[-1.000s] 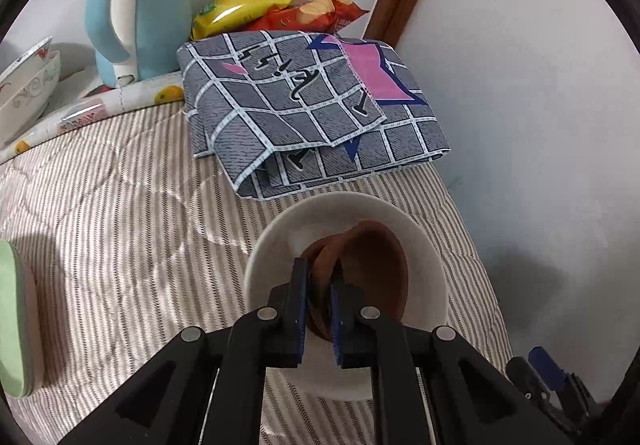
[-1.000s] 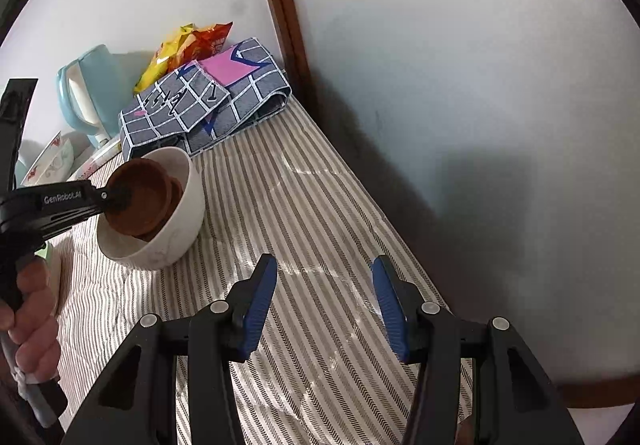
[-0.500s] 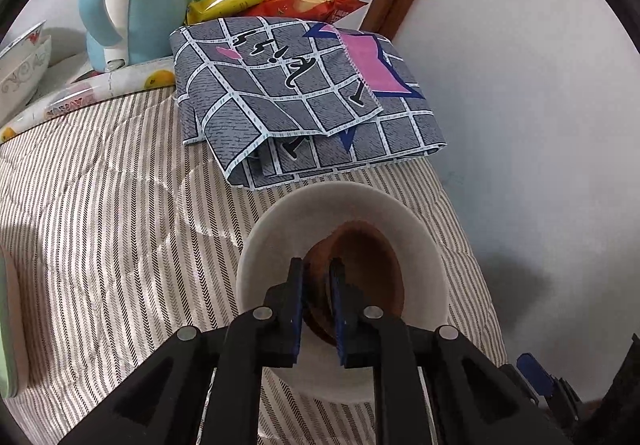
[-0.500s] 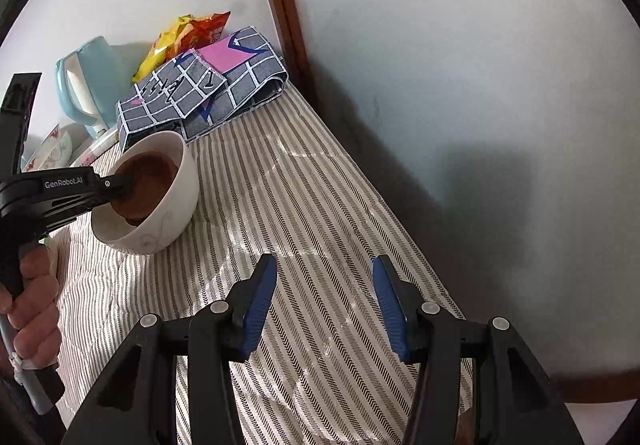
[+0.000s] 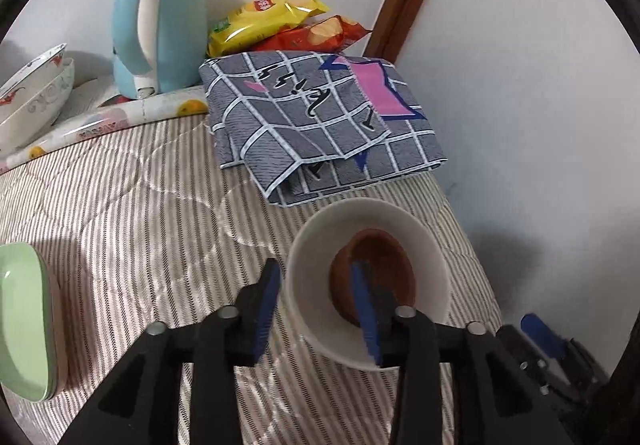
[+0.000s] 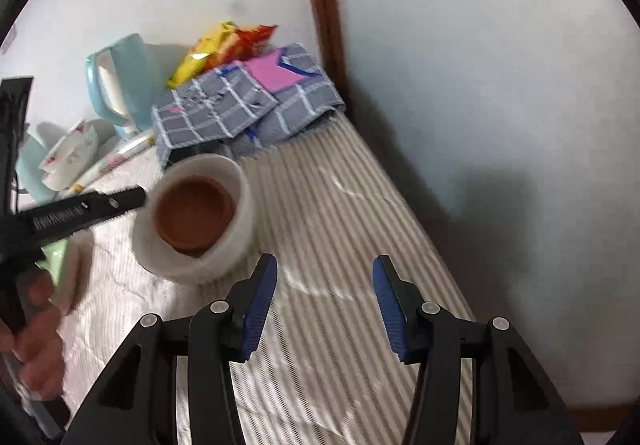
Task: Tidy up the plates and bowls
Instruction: 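Close the right tool on the rim of the white bowl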
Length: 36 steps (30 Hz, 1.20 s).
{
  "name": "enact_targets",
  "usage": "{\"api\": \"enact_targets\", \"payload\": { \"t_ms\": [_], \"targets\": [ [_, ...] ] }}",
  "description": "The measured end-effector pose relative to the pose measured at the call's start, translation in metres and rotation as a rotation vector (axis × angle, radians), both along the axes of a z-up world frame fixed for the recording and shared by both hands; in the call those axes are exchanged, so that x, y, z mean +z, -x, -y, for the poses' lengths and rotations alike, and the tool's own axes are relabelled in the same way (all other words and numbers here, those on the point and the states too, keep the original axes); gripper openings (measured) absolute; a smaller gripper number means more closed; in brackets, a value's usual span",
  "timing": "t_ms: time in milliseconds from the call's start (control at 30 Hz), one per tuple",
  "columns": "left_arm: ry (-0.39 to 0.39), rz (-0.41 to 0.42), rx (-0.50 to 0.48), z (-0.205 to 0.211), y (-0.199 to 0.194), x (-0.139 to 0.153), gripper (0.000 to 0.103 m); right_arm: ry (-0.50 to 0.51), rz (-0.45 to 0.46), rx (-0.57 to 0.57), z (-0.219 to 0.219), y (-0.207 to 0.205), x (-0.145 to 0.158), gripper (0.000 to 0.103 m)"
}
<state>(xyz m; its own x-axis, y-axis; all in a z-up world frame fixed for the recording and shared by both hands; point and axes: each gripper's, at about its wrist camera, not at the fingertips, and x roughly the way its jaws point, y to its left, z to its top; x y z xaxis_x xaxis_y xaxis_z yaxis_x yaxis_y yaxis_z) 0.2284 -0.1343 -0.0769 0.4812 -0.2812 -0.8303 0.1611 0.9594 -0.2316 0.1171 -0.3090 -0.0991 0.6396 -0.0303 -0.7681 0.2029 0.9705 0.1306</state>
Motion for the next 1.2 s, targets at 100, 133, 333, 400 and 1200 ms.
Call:
{"api": "enact_targets", "payload": {
  "t_ms": [100, 133, 333, 400, 1200],
  "targets": [
    [-0.004, -0.023, 0.019, -0.004, -0.002, -0.007, 0.040, 0.019, 0.011, 0.029, -0.008, -0.010, 0.006, 0.049],
    [-0.010, -0.027, 0.020, -0.004, -0.002, -0.009, 0.040, 0.010, 0.009, 0.043, -0.010, -0.016, 0.007, 0.047],
    [-0.050, -0.050, 0.022, -0.007, -0.004, -0.020, 0.040, -0.010, -0.020, 0.075, -0.018, -0.043, 0.005, 0.036],
    [-0.056, -0.056, 0.021, -0.009, -0.007, -0.024, 0.040, -0.029, -0.035, 0.093, -0.021, -0.054, 0.001, 0.035],
    [-0.094, -0.135, -0.011, -0.001, -0.029, -0.059, 0.041, 0.078, -0.197, 0.131, -0.039, -0.105, -0.040, 0.029]
  ]
}}
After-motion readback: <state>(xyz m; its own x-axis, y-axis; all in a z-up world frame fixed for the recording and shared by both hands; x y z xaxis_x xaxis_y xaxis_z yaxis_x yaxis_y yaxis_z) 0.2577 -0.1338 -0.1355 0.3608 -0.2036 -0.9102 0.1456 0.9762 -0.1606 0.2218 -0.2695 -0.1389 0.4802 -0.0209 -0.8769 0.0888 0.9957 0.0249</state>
